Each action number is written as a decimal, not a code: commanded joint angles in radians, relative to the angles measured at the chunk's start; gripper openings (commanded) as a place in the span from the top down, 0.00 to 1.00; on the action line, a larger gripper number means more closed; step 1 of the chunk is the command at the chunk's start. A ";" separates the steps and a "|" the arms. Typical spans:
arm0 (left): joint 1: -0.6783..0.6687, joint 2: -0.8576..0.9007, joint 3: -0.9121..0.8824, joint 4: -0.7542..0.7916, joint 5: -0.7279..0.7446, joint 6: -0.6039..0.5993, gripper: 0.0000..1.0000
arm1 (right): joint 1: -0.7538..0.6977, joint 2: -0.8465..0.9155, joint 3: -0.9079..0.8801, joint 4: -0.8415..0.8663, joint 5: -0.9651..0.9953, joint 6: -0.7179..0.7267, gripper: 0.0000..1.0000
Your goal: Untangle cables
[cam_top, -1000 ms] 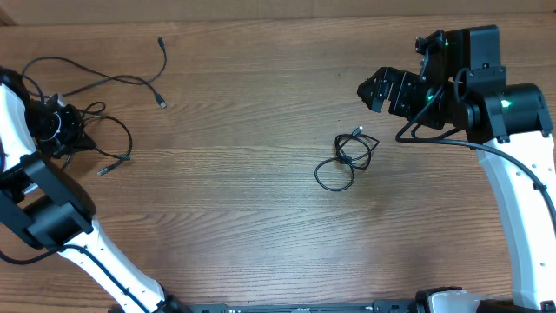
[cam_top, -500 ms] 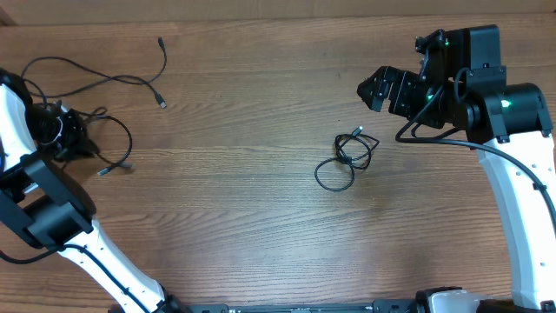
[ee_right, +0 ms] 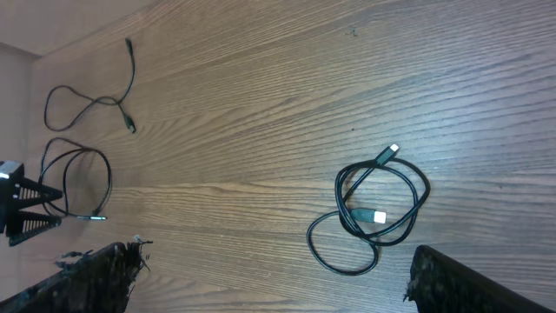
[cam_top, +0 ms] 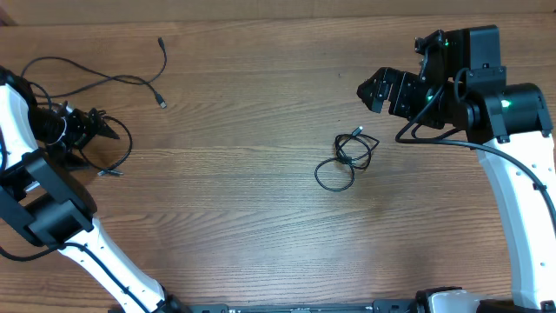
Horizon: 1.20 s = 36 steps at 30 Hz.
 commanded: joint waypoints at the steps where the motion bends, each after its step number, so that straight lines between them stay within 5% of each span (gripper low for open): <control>1: -0.007 -0.033 0.046 0.020 0.112 0.004 0.05 | -0.006 0.002 0.018 0.005 -0.006 -0.016 0.00; 6: -0.007 -0.164 0.112 0.091 0.151 -0.010 0.00 | -0.006 0.002 0.018 0.003 -0.006 -0.016 0.00; 17: -0.116 -0.459 0.146 0.121 0.531 -0.034 0.00 | -0.006 0.003 0.018 -0.017 0.042 0.032 0.00; 24: -0.434 -0.452 0.105 0.026 0.502 0.083 0.00 | -0.006 0.008 -0.010 -0.056 0.108 0.064 0.00; 31: -0.775 -0.396 0.044 0.034 0.201 0.083 0.00 | -0.055 0.023 -0.025 -0.062 0.151 0.121 0.00; 36: -0.977 -0.306 0.040 0.051 0.122 0.053 0.04 | -0.185 0.023 -0.025 -0.073 0.116 0.119 0.00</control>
